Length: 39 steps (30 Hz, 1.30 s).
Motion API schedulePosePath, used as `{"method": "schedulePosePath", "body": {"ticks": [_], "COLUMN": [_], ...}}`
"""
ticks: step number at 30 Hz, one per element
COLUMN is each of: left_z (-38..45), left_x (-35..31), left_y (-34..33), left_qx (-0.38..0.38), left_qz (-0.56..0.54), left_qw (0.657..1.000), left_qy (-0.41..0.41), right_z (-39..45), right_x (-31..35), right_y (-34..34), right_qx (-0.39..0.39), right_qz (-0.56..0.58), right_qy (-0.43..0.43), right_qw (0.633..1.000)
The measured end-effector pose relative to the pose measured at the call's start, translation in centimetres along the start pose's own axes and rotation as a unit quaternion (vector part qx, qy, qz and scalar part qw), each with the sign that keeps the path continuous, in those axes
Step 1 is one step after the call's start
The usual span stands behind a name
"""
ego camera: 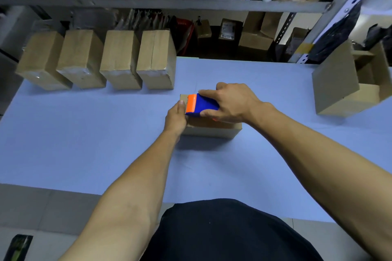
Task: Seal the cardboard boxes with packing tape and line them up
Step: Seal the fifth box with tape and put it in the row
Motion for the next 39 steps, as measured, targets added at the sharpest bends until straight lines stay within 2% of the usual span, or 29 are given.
{"method": "schedulePosePath", "body": {"ticks": [8,19,30,34,37,39], "left_z": [0.1,-0.3,-0.8,-0.8,-1.1,-1.5], "left_x": [0.0,-0.5,-0.9,-1.1,-1.7,-3.0], "left_y": [-0.2,-0.2,-0.1,0.1,-0.2,-0.2], "left_qx": [-0.029,-0.021,-0.010,-0.013,-0.034,-0.075], "left_qz": [0.008,0.057,0.062,0.077,0.123,0.198], "left_qw": [0.999,0.998,0.998,0.997,0.992,0.975], "left_qy": [0.014,0.009,0.012,0.003,-0.024,-0.067], "right_z": [-2.5,-2.8,-7.2,-8.4,-8.8,-8.8], "right_x": [-3.0,-5.1,-10.1,-11.0,-11.2,-11.2], "right_y": [0.1,0.1,-1.8,-3.3,-3.8,-4.1], "right_qx": [0.000,0.022,-0.006,0.009,-0.007,-0.011], "right_qz": [0.016,0.012,0.075,0.092,0.108,0.117], "right_qy": [-0.006,0.032,-0.037,-0.038,-0.041,-0.043], "right_qw": [1.000,0.999,0.996,0.995,0.993,0.992]}}
Point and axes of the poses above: each hand's wrist, its own z-axis towards the middle knuckle, its own y-axis out of the back of the hand, x = y × z, the point moved 7 cm from there along z, towards the middle knuckle, and after that the axes turned 2 degrees about -x, right-handed, at the moved point
